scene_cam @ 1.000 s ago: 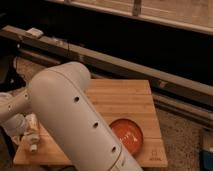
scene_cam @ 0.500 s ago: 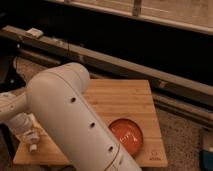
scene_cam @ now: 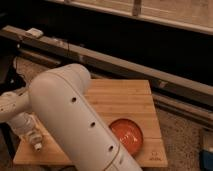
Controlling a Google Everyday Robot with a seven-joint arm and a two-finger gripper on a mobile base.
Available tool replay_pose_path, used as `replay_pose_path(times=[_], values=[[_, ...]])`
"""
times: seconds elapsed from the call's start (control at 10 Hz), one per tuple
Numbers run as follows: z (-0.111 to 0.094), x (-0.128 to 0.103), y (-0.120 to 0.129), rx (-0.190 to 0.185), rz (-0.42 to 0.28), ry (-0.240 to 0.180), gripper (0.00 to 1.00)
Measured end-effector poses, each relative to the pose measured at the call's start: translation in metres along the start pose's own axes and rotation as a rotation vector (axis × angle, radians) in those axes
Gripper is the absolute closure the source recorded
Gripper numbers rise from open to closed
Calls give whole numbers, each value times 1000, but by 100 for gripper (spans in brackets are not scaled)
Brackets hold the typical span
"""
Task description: Place the bottle in the ceramic bowl
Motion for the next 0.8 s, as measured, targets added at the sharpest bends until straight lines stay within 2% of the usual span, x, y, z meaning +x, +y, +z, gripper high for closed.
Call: replay_pose_path(times=[0.1,0.3,0.4,0.6,0.8], values=[[-7,3,2,-12,-10,0,98],[-32,7,-6,-26,-10,-4,100],[-53,9,-17,-30,-6,-8,100],[-95,13,-56,-32,11,-19,100],[-123,21,-118,-29,52,-22,100]])
